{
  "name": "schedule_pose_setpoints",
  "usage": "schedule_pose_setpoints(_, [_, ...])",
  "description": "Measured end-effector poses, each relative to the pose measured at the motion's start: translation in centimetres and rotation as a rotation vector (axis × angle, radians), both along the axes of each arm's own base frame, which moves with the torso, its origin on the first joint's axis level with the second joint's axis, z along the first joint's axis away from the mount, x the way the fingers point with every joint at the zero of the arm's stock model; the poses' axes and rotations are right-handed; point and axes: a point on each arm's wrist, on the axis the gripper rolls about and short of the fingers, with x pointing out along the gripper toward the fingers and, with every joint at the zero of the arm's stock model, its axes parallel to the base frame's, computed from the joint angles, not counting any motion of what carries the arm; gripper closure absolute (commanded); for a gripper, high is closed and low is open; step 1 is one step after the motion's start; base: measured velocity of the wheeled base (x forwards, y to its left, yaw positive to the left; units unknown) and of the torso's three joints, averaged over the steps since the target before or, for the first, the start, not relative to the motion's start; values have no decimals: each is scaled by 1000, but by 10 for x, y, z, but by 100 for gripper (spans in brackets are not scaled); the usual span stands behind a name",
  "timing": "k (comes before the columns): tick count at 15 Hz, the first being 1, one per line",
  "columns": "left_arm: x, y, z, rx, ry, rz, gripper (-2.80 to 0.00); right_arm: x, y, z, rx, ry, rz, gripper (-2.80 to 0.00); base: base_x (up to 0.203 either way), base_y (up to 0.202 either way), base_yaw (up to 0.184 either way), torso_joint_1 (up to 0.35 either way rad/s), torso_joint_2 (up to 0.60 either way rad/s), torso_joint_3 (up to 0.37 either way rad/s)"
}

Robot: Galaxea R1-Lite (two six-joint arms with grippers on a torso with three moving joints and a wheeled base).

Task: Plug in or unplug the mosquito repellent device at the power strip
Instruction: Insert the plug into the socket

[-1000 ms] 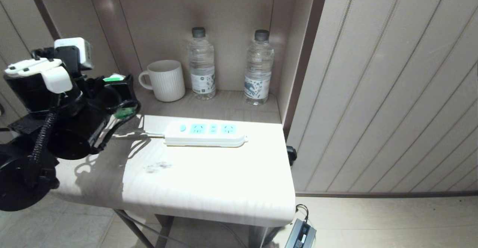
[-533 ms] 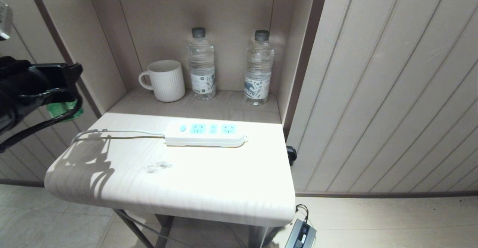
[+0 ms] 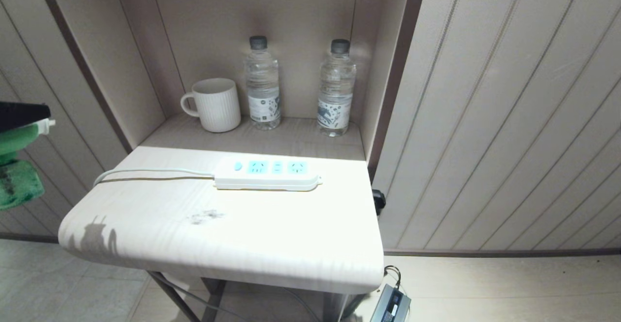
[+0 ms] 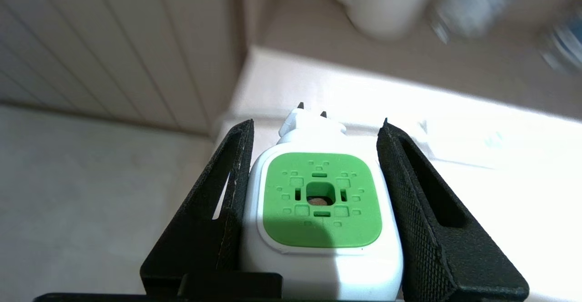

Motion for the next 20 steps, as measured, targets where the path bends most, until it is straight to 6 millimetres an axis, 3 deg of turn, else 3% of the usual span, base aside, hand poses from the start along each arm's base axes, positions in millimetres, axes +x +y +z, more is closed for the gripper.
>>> schedule_pose_setpoints(2, [-4,-13,-2,-38,127,-79,0,0,0,0,0,0,0,0,0,0,0,0,0,0])
schedule_pose_setpoints(6, [12,-45,1,-63,294,-156,0,0,0,0,2,1,-1,0,0,0,0,0,0,0])
schedule_pose_setpoints(11, [27,-72,23,-110,466,-253,0,0,0,0,4,2,-1,0,0,0,0,27,-74,-49])
schedule_pose_setpoints(20, [52,-105,3,-70,605,-252,0,0,0,0,4,1,-1,0,0,0,0,183,-456,-266])
